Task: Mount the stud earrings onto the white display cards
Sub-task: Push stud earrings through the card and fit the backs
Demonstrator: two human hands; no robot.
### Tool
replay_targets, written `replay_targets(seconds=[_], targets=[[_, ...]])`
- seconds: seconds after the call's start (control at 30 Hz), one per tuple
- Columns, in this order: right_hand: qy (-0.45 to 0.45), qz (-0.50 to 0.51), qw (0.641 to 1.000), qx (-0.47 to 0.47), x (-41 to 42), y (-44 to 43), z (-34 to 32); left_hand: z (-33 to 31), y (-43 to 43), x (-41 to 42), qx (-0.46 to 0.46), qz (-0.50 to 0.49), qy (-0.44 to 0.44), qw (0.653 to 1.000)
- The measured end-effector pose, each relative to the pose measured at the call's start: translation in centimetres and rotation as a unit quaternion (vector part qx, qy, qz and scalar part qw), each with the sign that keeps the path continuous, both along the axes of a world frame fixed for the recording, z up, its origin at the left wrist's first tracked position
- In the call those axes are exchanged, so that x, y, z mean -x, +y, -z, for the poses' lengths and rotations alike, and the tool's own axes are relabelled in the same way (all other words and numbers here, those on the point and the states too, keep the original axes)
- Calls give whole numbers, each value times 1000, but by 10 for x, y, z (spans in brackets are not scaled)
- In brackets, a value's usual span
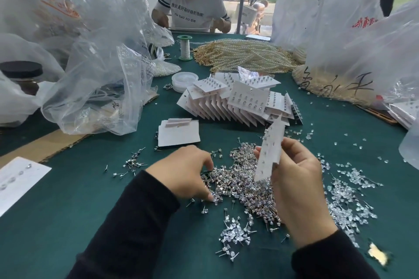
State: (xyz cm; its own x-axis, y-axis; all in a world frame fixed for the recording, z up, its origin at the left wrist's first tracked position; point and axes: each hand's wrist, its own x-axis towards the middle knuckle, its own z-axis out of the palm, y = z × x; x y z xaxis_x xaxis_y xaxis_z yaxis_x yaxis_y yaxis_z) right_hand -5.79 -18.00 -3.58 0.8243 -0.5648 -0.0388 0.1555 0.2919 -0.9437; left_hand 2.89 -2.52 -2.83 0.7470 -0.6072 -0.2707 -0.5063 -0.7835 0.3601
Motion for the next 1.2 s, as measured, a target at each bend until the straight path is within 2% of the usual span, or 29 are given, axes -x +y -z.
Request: replay_targets(seconds=[0.1, 0.33, 0.47, 0.67, 0.77, 0.87, 0.97, 1.03, 1.1, 1.2], targets=[[-7, -10, 997, -77, 0, 0, -3, 3, -5, 0, 24, 7, -15, 1000], [12, -68, 986, -150, 1, 1, -4, -2, 4, -5, 49, -16, 9, 999], [26, -112, 969, -219, 0, -1, -3, -6, 7, -9, 115, -53, 18, 992], [11, -135, 953, -271, 2, 1, -8, -13, 8, -7, 189, -44, 65, 979], [4, -139, 947, -290, 3, 2, -9, -18, 5, -3, 283, -45, 74, 955], [-5, -162, 943, -289, 4, 4, -9, -22, -6, 7, 420, -31, 23, 907], [-27, -198, 940, -278, 5, 6, -7, -17, -21, 17, 484, -34, -77, 871], [-44, -225, 935, -271, 5, 7, -6, -14, -28, 22, 518, -42, -93, 849], [-57, -245, 929, -272, 5, 9, -6, -12, -31, 25, 526, -32, -101, 844], [-71, -246, 913, -317, 4, 8, -4, -11, -31, 25, 478, -3, -167, 862]])
